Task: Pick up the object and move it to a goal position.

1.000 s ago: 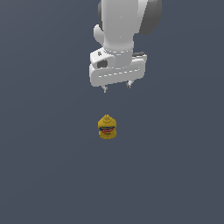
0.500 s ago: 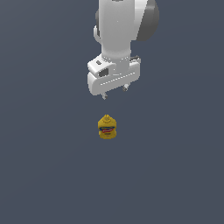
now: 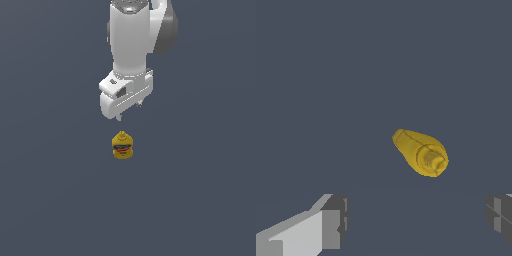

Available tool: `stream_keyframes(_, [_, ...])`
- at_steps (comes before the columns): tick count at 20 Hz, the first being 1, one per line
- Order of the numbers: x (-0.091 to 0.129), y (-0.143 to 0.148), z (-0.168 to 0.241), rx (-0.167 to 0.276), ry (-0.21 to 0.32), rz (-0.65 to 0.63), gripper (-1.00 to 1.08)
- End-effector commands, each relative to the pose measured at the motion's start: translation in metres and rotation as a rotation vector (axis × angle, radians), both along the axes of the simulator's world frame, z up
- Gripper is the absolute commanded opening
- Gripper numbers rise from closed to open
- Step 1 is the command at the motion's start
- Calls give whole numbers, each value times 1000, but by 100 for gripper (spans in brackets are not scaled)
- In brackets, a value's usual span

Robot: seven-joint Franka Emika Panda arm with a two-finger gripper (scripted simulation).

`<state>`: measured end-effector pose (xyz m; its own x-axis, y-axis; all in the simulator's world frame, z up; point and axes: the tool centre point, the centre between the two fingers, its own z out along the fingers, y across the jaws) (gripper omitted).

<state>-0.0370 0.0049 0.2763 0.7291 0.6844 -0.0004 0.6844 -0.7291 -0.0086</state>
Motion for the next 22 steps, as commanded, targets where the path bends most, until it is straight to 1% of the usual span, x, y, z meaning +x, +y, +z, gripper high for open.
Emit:
stream_keyframes(1, [3, -2, -4, 0, -1, 62, 100])
stream_keyframes(22, [24, -20, -38, -2, -6, 574, 100])
